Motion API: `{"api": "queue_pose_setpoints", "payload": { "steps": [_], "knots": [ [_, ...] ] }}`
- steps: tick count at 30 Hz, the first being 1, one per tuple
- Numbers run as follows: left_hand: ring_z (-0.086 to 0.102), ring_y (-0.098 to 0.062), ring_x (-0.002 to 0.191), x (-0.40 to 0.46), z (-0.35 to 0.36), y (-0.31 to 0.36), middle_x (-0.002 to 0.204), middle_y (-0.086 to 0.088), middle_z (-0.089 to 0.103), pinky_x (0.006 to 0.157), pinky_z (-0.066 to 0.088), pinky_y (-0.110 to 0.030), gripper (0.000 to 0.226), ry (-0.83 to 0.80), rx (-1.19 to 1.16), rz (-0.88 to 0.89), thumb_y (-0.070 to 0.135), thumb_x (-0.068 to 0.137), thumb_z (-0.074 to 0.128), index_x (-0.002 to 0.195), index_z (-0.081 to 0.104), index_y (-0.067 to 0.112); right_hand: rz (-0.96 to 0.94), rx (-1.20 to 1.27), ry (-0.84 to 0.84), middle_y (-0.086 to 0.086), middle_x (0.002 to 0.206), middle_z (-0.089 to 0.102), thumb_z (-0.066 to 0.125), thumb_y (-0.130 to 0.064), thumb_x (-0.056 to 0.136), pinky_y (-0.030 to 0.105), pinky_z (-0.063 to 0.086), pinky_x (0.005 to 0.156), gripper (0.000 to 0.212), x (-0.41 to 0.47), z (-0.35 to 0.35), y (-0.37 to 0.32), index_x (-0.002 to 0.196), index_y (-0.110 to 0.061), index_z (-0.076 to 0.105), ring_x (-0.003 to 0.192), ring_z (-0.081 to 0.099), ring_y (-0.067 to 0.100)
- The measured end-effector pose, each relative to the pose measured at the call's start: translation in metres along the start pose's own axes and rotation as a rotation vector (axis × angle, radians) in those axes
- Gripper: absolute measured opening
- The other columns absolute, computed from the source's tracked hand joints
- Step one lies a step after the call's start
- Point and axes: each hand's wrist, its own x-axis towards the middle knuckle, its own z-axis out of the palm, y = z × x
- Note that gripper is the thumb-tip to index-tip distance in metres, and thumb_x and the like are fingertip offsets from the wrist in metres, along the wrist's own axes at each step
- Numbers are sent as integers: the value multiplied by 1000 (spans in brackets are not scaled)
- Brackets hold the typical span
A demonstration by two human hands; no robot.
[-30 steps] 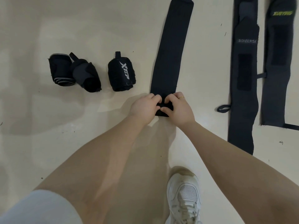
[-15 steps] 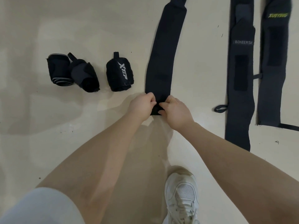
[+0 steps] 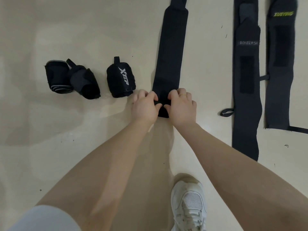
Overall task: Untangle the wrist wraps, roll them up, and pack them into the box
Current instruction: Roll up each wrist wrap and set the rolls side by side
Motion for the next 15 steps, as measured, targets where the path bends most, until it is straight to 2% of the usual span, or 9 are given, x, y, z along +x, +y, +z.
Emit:
{"api": "queue_pose_setpoints", "payload": {
  "steps": [2,4,5,8,11,13,15],
  "knots": [
    [40,-23,116,4,-3,0,123,-3,47,89,32,-27,27,2,29,-13,31,92,57,115,55,18,-130,-33,38,7,115,51,47,-14,93,32,30,81,17,-1,5,1,107,-12,57,108,44,28],
    [46,-21,109,8,-3,3,120,-5,51,80,32,-25,23,-6,-15,-33,28,92,59,111,56,16,-215,14,40,12,103,60,48,-6,89,33,31,73,20,-1,7,4,102,-6,63,98,51,33],
    [48,-20,104,10,-4,4,120,-4,51,77,31,-24,21,-10,-42,-54,26,92,59,110,57,16,-231,47,24,13,102,63,51,-8,88,35,34,73,20,-3,6,7,101,-5,66,97,54,35],
    [43,-14,88,16,-8,12,123,-4,46,74,31,-23,18,-38,-82,-132,24,92,59,109,60,15,-291,-55,-33,11,119,59,64,-25,84,39,38,88,33,-11,7,16,112,-9,65,110,53,33],
    [44,-16,83,20,-13,16,125,-6,44,72,33,-26,19,-71,-42,-132,24,95,55,109,63,13,-284,-103,-27,8,126,50,58,-22,88,36,33,92,32,-9,4,18,118,-13,62,116,46,28],
    [47,-20,93,19,-12,13,128,-7,43,74,32,-26,27,-68,32,-40,25,99,47,111,64,9,-249,-36,-77,3,126,49,51,-28,93,34,30,93,33,-2,0,17,124,-18,58,112,46,25],
    [41,-23,119,17,-11,10,138,-6,39,91,33,-28,36,-57,137,120,29,101,39,116,63,6,-208,5,-106,1,123,52,46,-33,95,34,30,92,33,6,-5,17,124,-22,57,109,49,23]
  ]
}}
